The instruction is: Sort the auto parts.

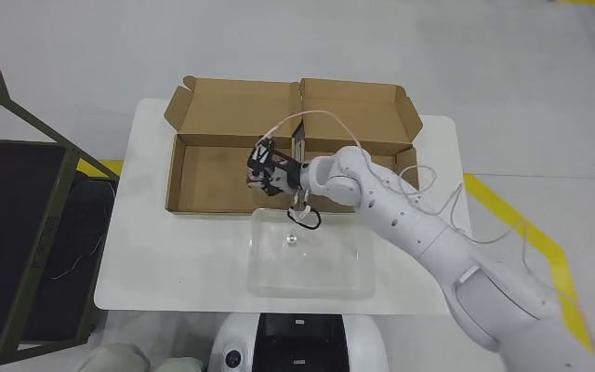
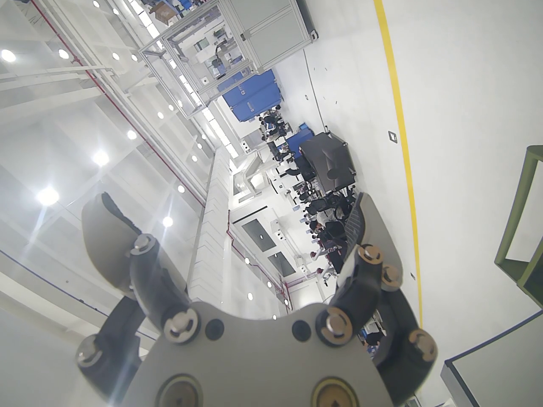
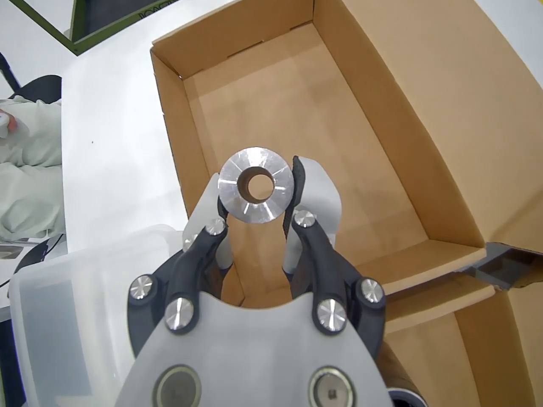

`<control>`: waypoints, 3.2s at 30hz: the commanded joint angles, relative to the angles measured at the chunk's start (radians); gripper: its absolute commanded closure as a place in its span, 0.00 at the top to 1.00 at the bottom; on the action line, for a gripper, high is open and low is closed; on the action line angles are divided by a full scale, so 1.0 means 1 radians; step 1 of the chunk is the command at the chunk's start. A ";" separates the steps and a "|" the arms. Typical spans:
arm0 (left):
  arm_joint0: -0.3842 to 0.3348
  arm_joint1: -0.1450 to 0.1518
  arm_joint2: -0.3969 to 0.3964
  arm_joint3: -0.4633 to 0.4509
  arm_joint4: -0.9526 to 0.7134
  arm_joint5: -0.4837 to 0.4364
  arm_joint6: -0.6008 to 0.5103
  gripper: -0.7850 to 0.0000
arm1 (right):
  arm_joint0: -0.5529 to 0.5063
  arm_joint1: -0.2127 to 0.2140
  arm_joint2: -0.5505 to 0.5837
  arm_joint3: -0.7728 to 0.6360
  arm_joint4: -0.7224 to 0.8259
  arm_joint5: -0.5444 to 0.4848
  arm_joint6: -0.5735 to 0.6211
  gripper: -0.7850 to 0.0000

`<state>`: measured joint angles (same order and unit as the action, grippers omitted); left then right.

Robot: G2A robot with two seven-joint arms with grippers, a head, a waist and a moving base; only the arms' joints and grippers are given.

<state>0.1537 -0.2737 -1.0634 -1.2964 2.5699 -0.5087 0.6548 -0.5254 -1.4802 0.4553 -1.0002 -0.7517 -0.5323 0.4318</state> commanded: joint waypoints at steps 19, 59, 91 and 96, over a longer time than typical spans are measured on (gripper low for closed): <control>0.000 0.000 0.000 0.000 0.000 0.000 0.000 1.00 | 0.054 -0.139 -0.072 0.252 0.002 0.006 0.079 0.00; 0.000 0.000 0.000 0.000 0.000 0.000 0.000 1.00 | -0.010 -0.141 0.028 0.047 -0.216 0.019 0.057 0.47; 0.000 0.000 0.000 0.000 0.000 0.000 0.000 1.00 | -0.590 0.130 0.462 -0.712 -0.559 -0.241 0.108 0.56; 0.000 0.000 0.000 0.000 0.000 0.000 0.000 1.00 | -0.638 0.149 0.485 -0.743 -0.620 -0.277 0.091 0.57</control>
<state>0.1537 -0.2737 -1.0634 -1.2964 2.5699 -0.5087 0.6548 -1.1540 -1.3352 0.9359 -1.7375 -1.3578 -0.8013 0.5239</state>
